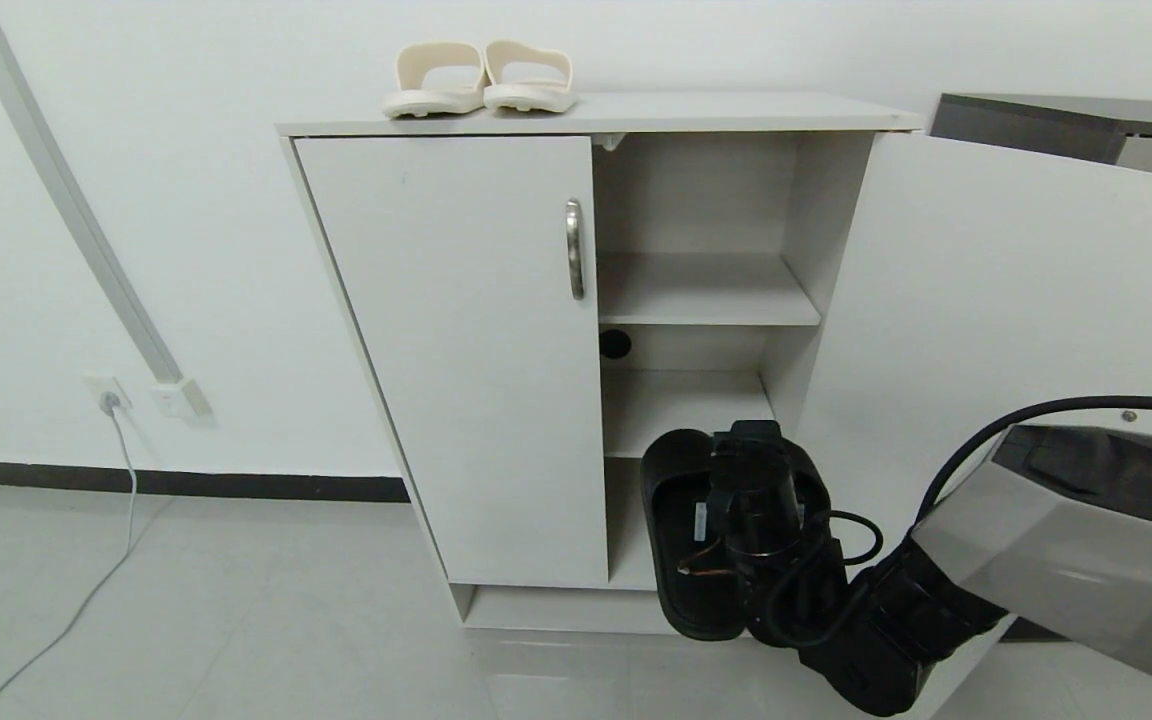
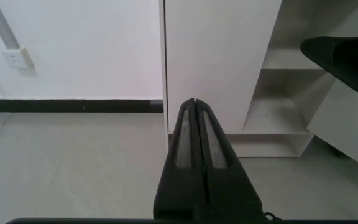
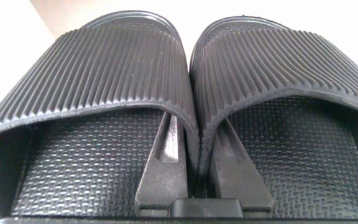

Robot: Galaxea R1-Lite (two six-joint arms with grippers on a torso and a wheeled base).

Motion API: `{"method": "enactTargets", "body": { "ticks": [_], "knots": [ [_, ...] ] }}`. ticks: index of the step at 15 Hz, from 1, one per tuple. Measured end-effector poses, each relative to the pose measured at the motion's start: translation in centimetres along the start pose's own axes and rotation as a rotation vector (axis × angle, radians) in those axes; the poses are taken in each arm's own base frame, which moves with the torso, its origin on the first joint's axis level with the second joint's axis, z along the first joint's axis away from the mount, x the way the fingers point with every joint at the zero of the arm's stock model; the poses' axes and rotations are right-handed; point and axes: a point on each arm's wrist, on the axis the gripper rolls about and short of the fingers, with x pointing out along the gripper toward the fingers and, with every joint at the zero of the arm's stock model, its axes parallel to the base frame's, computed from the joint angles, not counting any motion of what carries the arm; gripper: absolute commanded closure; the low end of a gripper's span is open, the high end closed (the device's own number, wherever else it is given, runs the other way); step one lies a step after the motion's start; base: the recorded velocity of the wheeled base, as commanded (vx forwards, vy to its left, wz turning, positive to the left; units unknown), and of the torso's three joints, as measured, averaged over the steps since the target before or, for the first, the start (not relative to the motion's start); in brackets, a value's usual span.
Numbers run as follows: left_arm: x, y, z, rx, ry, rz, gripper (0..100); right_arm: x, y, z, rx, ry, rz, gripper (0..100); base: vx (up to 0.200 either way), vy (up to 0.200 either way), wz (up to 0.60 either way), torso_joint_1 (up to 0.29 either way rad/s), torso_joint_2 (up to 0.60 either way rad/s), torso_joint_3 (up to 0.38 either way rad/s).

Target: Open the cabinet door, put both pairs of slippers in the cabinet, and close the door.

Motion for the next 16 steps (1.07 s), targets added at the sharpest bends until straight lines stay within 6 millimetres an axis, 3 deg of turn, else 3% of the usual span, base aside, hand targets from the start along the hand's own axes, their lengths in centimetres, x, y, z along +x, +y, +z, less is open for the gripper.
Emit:
{"method": "enactTargets", "body": {
  "ticks": [5, 16],
  "knots": [
    [0.0, 0.0, 0.0, 0.000, 0.000, -0.002, 100, 0.8, 0.6, -0.8, -0.007, 0.009, 0.012, 100, 0.000, 0.000, 0.00, 0.000, 0.00, -0.010],
    [0.0, 0.0, 0.0, 0.001, 0.000, -0.003, 100, 2.2, 0.9, -0.9, 0.003, -0.016, 0.001, 100, 0.000, 0.000, 0.00, 0.002, 0.00, -0.187]
  ]
}}
